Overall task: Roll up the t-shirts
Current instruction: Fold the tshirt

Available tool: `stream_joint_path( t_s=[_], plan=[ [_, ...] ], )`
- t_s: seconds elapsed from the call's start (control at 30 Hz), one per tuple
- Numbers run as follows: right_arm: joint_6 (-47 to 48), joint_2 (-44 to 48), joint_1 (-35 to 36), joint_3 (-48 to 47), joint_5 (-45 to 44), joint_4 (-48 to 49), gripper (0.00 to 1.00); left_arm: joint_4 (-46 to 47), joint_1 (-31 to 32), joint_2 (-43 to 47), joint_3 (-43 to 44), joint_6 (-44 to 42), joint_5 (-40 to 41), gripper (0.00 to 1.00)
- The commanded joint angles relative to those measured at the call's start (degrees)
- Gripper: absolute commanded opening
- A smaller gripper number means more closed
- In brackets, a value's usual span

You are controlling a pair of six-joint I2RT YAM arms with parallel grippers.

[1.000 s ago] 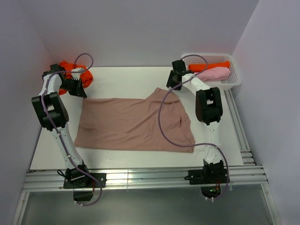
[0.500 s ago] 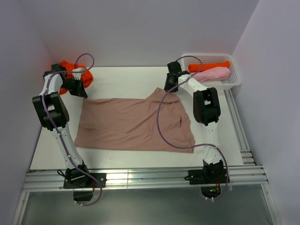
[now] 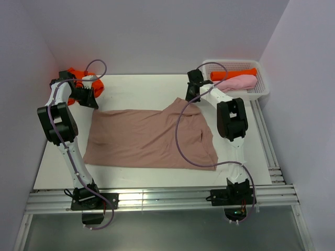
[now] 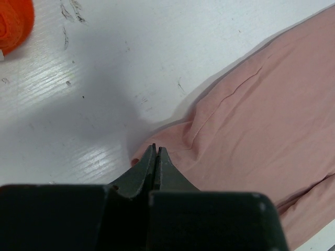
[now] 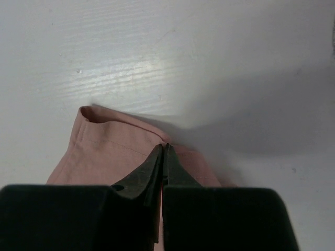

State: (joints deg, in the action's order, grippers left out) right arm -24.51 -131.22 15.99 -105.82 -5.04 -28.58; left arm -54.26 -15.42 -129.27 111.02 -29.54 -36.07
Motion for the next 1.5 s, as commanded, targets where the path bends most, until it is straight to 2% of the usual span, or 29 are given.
stream_joint_path(
  t_s=[0.0, 0.3, 0.8, 1.1, 1.47],
  plan=[
    [1.40, 7.98, 0.01, 2.62, -2.87, 4.66, 0.00, 1.17, 0.21, 1.48, 1.39, 0.10, 0.30, 0.00],
    [1.49, 19.67, 1.24, 9.13, -5.15, 5.99, 0.00, 0.30, 0.04, 2.80, 1.13, -1.13, 2.15, 0.00],
    [-4.75, 38.84, 6.07, 35.66, -11.04, 9.50, 0.00, -3.57, -1.89, 6.31, -2.83, -6.40, 1.45, 0.00],
    [-9.05, 46.40, 10.02, 42.79, -15.79, 6.70, 0.00, -7.96, -3.48, 8.33, -4.58, -10.62, -0.05, 0.00],
    [-15.73, 55.01, 14.16, 50.97, -18.96, 2.65, 0.00, -12.54, -4.44, 12.90, -11.09, -17.83, 0.04, 0.00]
  ],
)
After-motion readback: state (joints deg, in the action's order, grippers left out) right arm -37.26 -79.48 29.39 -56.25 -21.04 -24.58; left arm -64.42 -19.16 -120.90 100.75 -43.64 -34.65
